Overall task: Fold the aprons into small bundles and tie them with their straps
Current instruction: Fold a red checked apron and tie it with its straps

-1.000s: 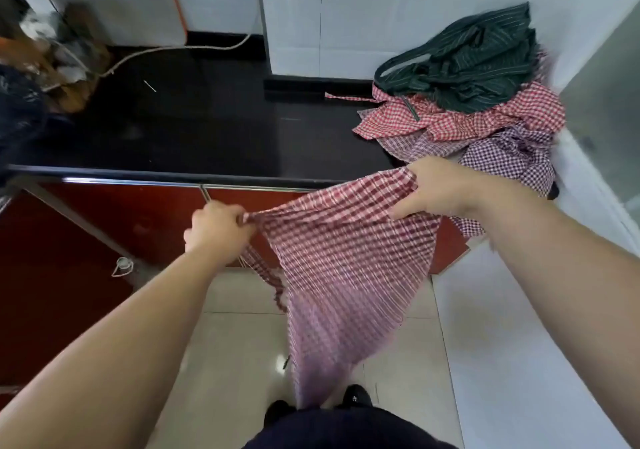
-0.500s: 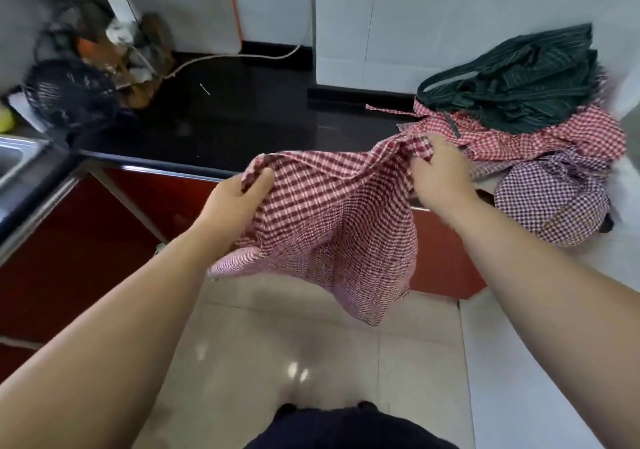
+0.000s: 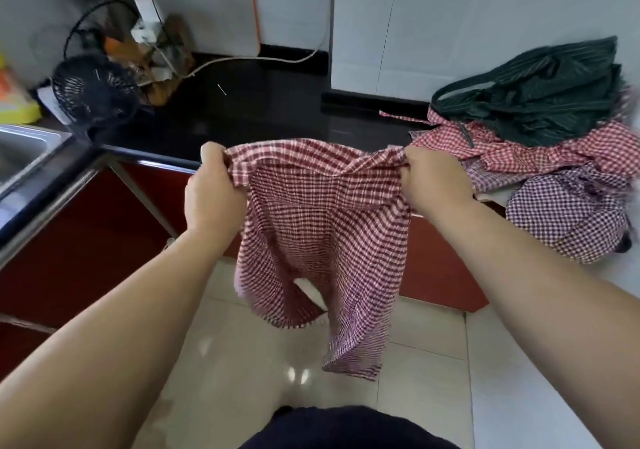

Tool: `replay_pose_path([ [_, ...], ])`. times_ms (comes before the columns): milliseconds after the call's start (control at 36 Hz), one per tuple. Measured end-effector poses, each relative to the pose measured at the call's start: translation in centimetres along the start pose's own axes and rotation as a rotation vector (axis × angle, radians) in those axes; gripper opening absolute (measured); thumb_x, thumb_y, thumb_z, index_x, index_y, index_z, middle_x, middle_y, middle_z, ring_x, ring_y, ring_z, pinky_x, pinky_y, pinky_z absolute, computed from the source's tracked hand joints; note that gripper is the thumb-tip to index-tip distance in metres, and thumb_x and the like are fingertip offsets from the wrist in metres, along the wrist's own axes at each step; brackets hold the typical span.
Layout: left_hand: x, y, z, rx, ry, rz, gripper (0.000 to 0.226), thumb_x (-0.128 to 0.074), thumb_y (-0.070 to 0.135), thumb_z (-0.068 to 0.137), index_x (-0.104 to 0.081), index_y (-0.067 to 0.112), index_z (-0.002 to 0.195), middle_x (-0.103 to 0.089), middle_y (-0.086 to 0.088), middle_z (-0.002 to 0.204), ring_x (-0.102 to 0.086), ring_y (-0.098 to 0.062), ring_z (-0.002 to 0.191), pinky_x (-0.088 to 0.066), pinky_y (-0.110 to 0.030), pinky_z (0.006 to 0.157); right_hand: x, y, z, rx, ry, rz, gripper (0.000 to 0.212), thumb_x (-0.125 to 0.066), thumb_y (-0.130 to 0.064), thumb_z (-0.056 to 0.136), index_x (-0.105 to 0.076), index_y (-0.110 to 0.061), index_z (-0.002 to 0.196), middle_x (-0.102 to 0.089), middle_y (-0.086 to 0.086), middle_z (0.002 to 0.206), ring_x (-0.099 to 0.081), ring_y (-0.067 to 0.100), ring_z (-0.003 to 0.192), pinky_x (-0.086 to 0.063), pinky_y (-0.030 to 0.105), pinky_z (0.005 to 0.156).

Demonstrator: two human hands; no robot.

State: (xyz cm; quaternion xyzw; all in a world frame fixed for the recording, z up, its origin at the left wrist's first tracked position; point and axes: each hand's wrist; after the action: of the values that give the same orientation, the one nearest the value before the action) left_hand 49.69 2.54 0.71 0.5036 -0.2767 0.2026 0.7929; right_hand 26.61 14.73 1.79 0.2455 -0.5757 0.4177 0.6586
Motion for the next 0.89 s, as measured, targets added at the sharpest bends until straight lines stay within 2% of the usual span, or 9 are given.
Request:
replay_pose_path([
  [83, 0.2, -0.5, 0.7, 0.03, -0.053, 0.1, 0.017, -0.05, 0.017, 0.095, -0.035, 0.01, 0.099, -0.046, 0.002, 0.067, -0.039, -0.013, 0.059, -0.025, -0.035, 0.054, 0.0, -0.3, 0.1, -0.046, 0.057, -0.017, 0.013, -0.04, -0.01, 0.097, -0.051, -0.005, 0.101, -0.054, 0.014, 0.081, -0.055, 0.035, 0.079, -0.035, 0.036, 0.059],
  [222, -0.7, -1.3, 1.2, 0.105, -0.416, 0.441, 0.029, -0.054, 0.025, 0.094, -0.048, 0.003, 0.11, -0.063, -0.021, 0.106, -0.058, -0.041, 0.098, -0.039, -0.037, 0.069, -1.1, -1.0, 0.0, -0.144, -0.27, -0.087, 0.016, -0.042, -0.002, 0.09, -0.053, -0.003, 0.101, -0.057, 0.015, 0.092, -0.055, 0.035, 0.085, -0.036, 0.035, 0.064],
  [333, -0.5, -0.2, 0.3, 0.092, -0.071, 0.172, 0.02, -0.049, 0.017, 0.095, -0.04, 0.005, 0.108, -0.056, -0.011, 0.076, -0.053, -0.031, 0.071, -0.038, -0.039, 0.057, -0.6, -1.6, 0.6, -0.289, -0.096, 0.567, 0.024, -0.037, -0.008, 0.096, -0.042, -0.006, 0.073, -0.056, 0.012, 0.077, -0.055, 0.031, 0.072, -0.039, 0.037, 0.057],
  [417, -0.4, 0.0, 1.3, 0.192, -0.153, 0.167, 0.021, -0.049, 0.02, 0.095, -0.042, 0.004, 0.106, -0.058, -0.014, 0.084, -0.055, -0.034, 0.079, -0.04, -0.038, 0.063, -0.3, -2.2, 2.1, -0.557, -0.168, 1.211, 0.02, -0.037, -0.002, 0.096, -0.047, -0.01, 0.081, -0.055, 0.01, 0.066, -0.054, 0.02, 0.051, -0.054, 0.033, 0.048],
  [472, -0.8, 0.2, 1.5, 0.259, -0.16, 0.16, 0.024, -0.047, 0.023, 0.096, -0.045, 0.002, 0.108, -0.058, -0.016, 0.093, -0.054, -0.035, 0.083, -0.037, -0.035, 0.065, -0.6, -2.3, 2.7, -0.672, -0.238, 1.378, 0.017, -0.037, -0.001, 0.096, -0.049, -0.008, 0.088, -0.054, 0.008, 0.068, -0.052, 0.014, 0.048, -0.052, 0.031, 0.05],
  [611, -1.3, 1.5, 2.7, 0.292, 0.095, -0.147, 0.016, -0.049, 0.024, 0.096, -0.038, 0.014, 0.102, -0.045, 0.007, 0.081, -0.046, -0.016, 0.077, -0.037, -0.033, 0.069, -0.6, -2.5, 4.9, -0.444, -0.169, 1.412, 0.031, -0.034, 0.002, 0.096, -0.053, -0.011, 0.076, -0.059, 0.001, 0.068, -0.059, 0.01, 0.058, -0.048, 0.024, 0.056],
  [722, -2.3, 1.3, 4.5, 0.372, 0.195, -0.347, 0.018, -0.051, 0.028, 0.095, -0.045, 0.013, 0.102, -0.05, 0.009, 0.083, -0.048, -0.006, 0.075, -0.04, -0.029, 0.062, -0.6, -2.9, 7.4, -0.312, -0.17, 1.496, 0.036, -0.033, 0.003, 0.095, -0.062, -0.011, 0.079, -0.068, 0.002, 0.081, -0.065, 0.017, 0.075, -0.053, 0.038, 0.078],
  [806, -3.1, 0.8, 6.3, 0.361, 0.258, -0.43, 0.018, -0.054, 0.03, 0.093, -0.047, 0.015, 0.101, -0.053, 0.01, 0.09, -0.054, -0.012, 0.087, -0.046, -0.031, 0.073, -1.2, -3.3, 9.5, -0.244, -0.09, 1.372, 0.036, -0.038, -0.004, 0.09, -0.065, -0.018, 0.069, -0.068, 0.003, 0.083, -0.063, 0.026, 0.087, -0.049, 0.048, 0.091],
  [889, -3.4, 0.0, 9.2, 0.344, 0.312, -0.459, 0.017, -0.057, 0.031, 0.092, -0.047, 0.017, 0.094, -0.052, 0.012, 0.086, -0.05, -0.006, 0.079, -0.043, -0.03, 0.068, -2.0, -4.2, 11.6, -0.199, -0.073, 1.293, 0.027, -0.041, -0.02, 0.09, -0.068, -0.017, 0.088, -0.071, 0.003, 0.097, -0.065, 0.025, 0.097, -0.048, 0.051, 0.096],
])
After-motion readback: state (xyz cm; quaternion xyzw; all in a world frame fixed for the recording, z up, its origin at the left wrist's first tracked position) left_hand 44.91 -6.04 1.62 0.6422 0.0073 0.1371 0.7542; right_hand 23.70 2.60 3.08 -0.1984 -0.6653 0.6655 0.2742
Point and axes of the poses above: each hand's wrist, its own z-axis towards the middle knuckle, its own x-axis out of the back of the hand, y = z × x
